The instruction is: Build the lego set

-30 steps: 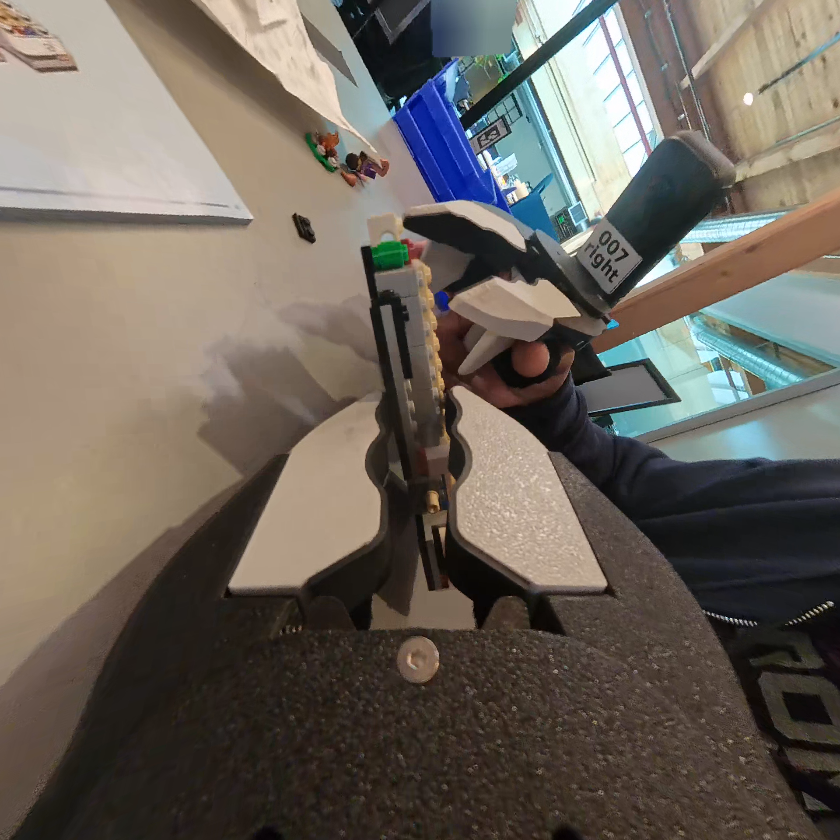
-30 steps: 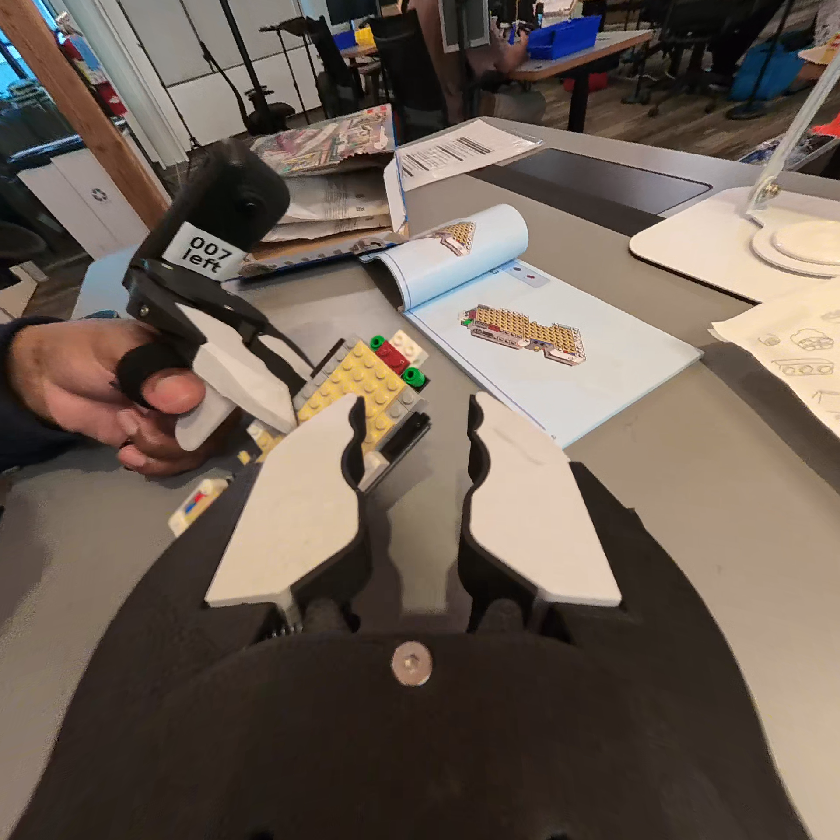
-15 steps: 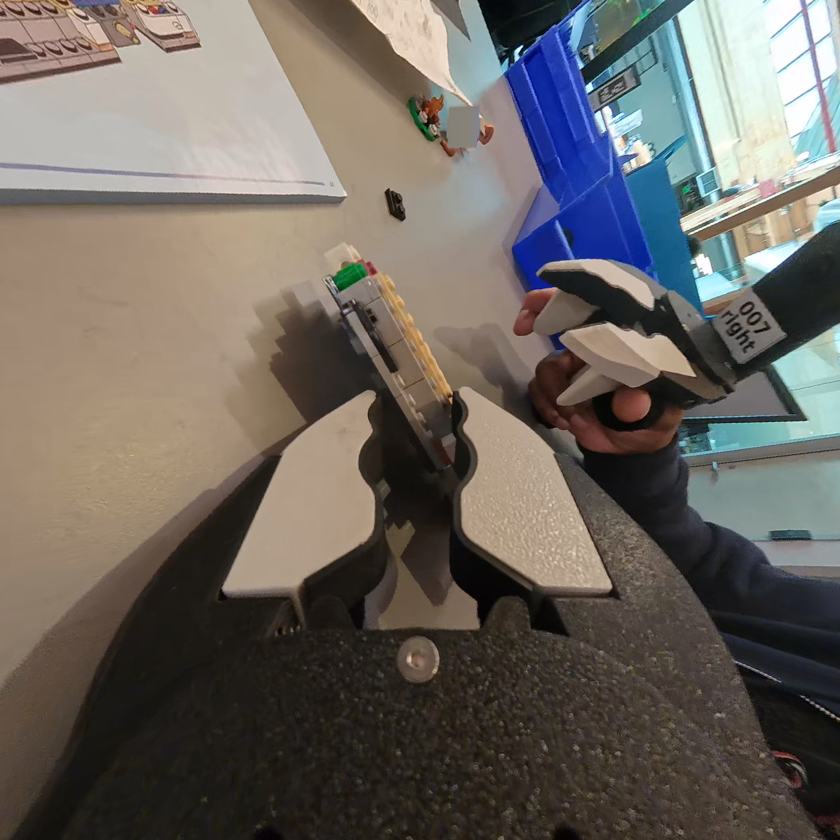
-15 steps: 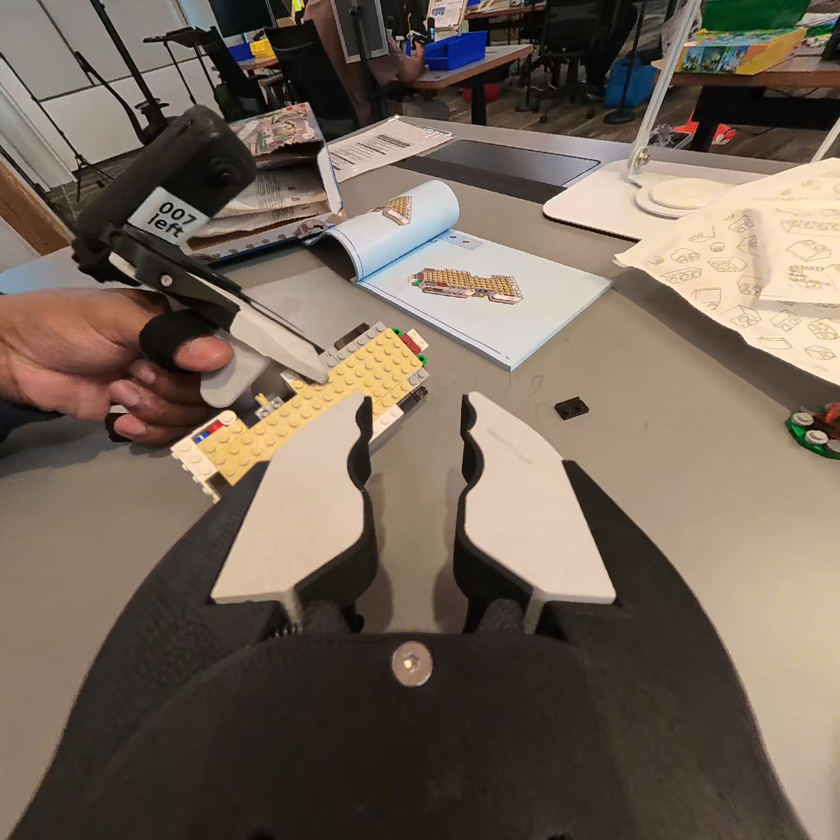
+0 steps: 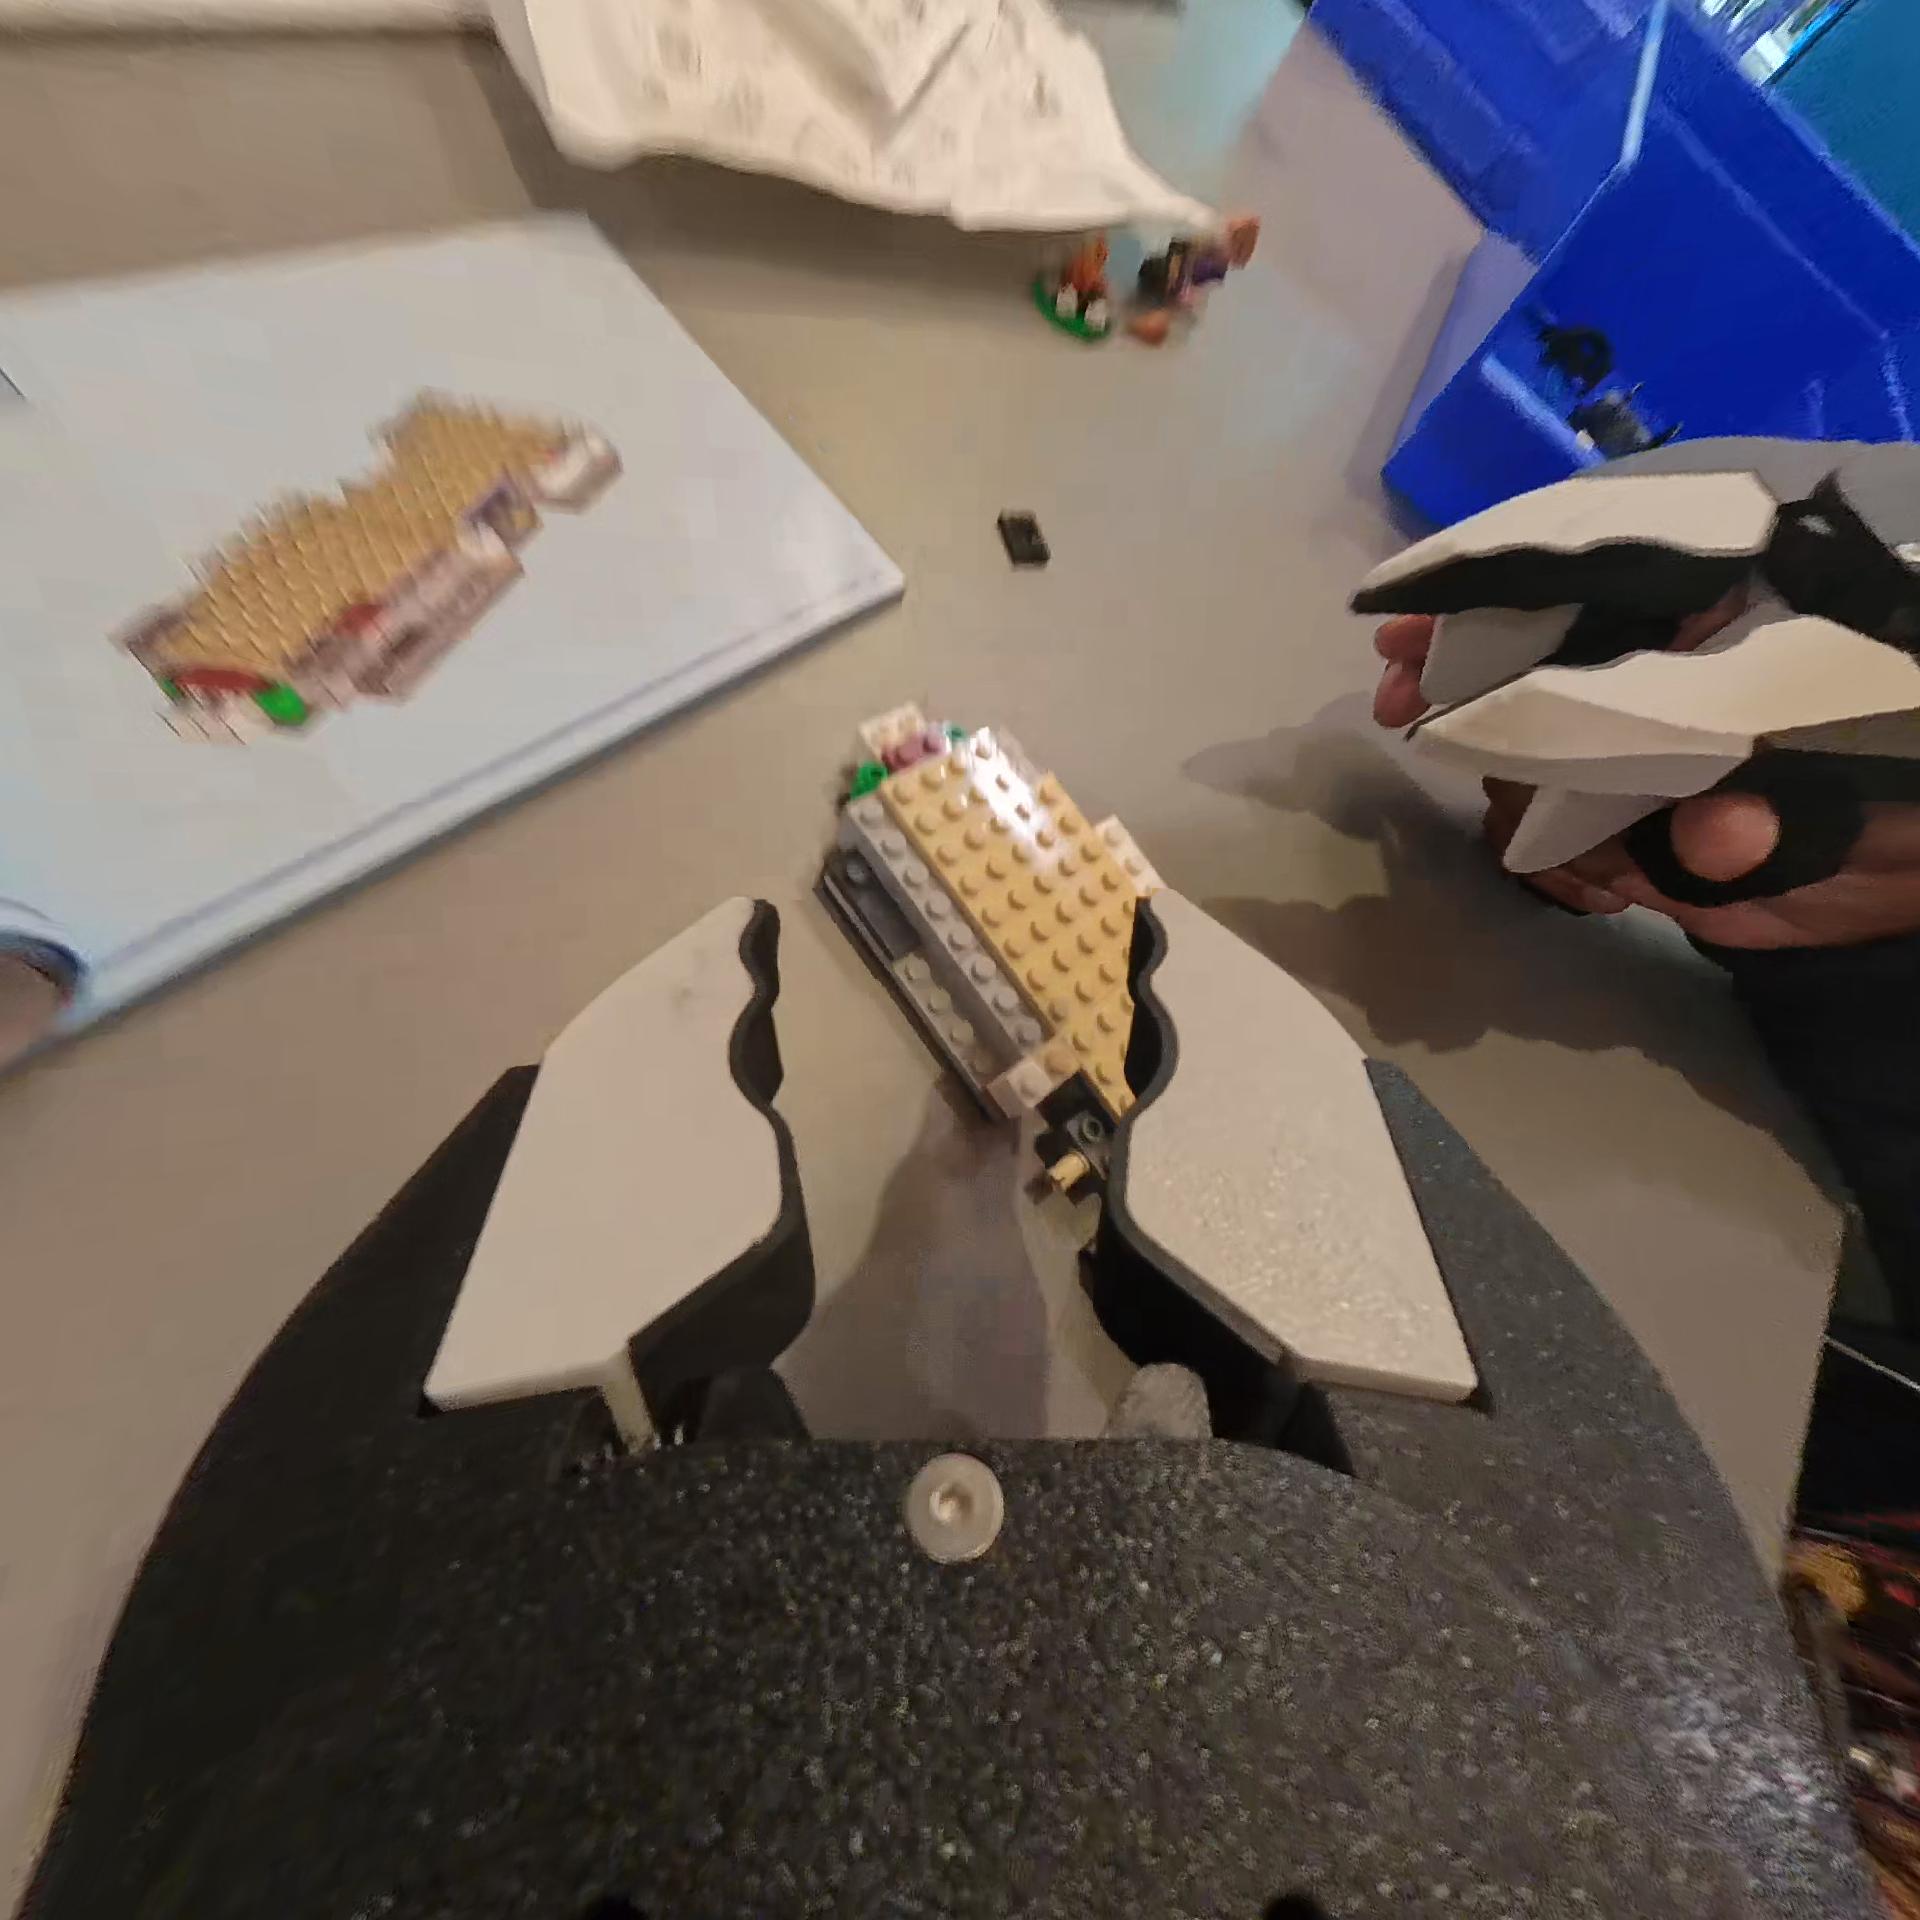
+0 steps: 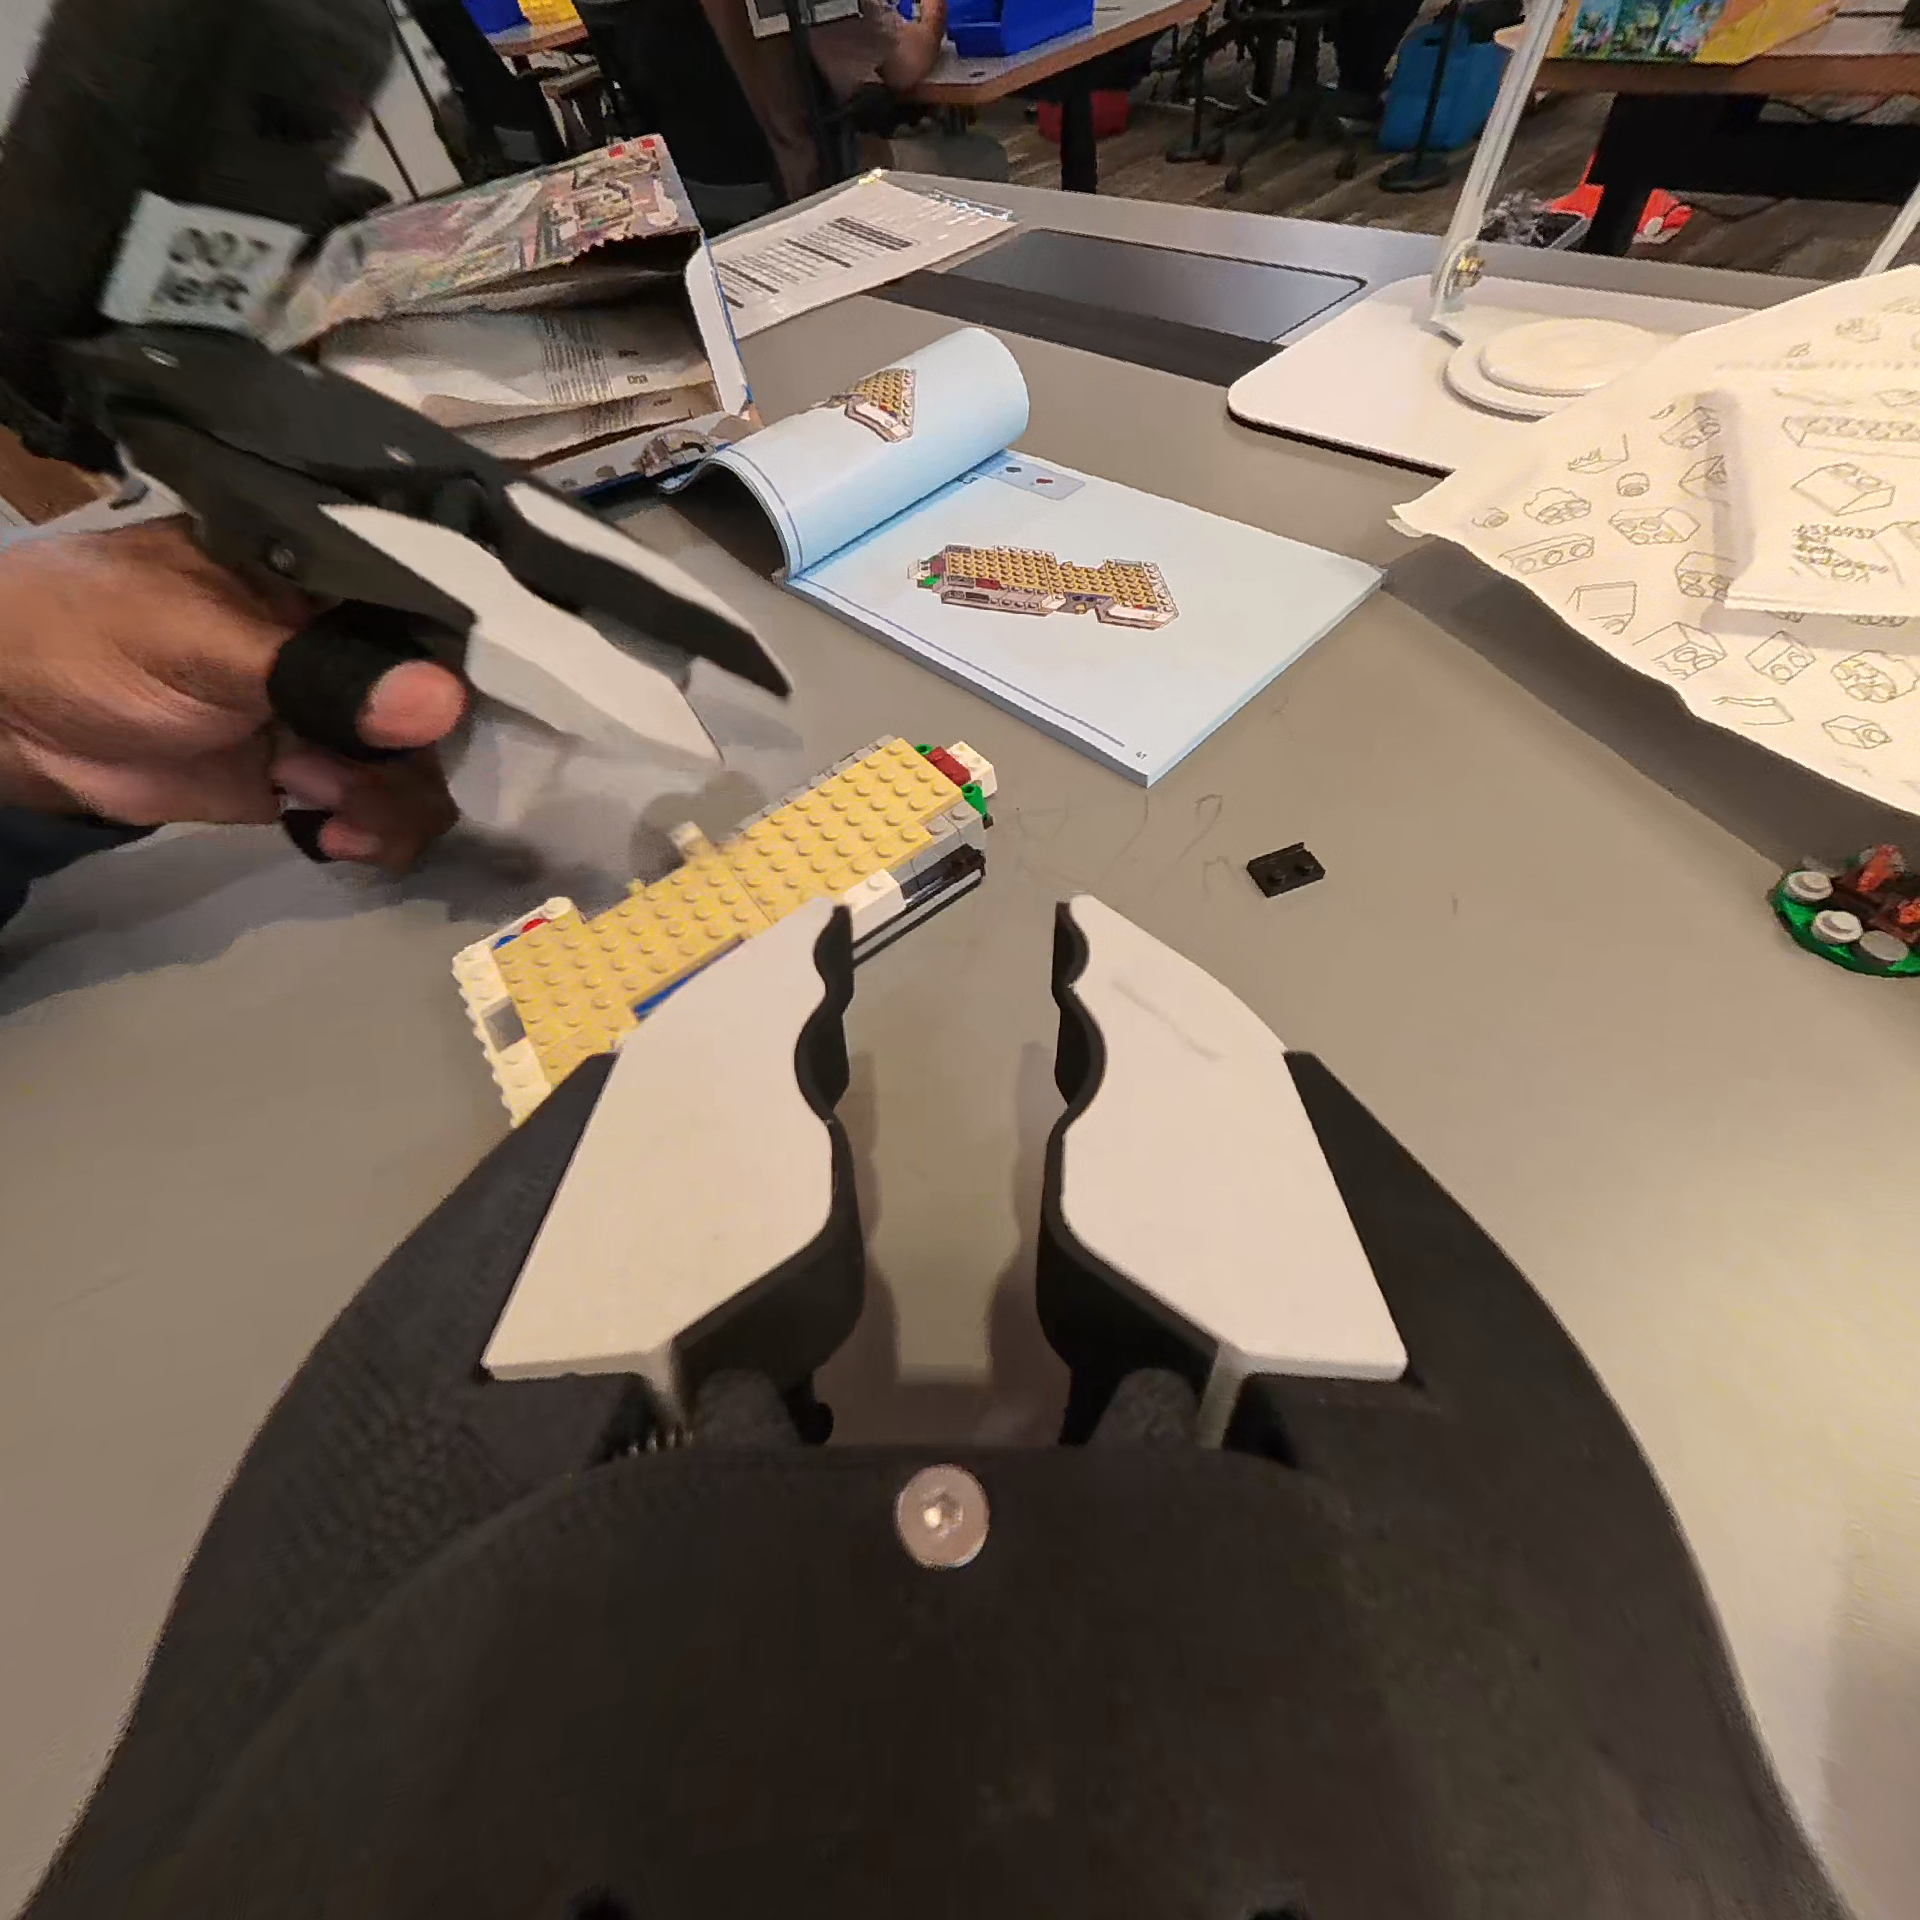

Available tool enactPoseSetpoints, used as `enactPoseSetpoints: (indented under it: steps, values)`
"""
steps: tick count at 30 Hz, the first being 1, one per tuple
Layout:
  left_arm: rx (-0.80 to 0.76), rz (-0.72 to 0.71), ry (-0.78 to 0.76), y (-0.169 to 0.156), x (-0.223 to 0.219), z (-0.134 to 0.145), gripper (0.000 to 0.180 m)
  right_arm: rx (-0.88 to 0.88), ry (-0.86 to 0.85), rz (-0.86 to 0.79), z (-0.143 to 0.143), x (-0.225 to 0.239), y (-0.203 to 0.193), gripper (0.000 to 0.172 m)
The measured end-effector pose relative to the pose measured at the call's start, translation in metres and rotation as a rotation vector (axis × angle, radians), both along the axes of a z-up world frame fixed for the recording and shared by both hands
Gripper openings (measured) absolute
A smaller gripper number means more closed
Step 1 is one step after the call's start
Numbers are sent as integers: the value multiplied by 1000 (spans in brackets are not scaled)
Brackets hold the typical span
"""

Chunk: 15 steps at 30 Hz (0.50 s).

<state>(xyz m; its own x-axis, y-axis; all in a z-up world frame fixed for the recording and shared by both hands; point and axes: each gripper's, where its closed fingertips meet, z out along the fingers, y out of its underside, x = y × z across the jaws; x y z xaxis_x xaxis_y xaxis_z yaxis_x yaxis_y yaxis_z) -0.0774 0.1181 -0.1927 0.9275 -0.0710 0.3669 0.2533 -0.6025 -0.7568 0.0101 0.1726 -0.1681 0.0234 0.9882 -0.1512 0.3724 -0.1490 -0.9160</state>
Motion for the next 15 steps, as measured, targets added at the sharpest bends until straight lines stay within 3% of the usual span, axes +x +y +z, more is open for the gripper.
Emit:
enactPoseSetpoints:
  steps: [1, 7, 15]
  values:
    - [62, -1, 44, 3, -5, 9, 65, 9, -14, -8, -2, 0, 4, 37]
    - [350, -29, 301, 21, -46, 53, 71, 176, -168, -37, -22, -7, 38, 41]
    - [494, -70, 132, 24, -60, 59, 61, 192, -289, 39, -41, -31, 73, 45]
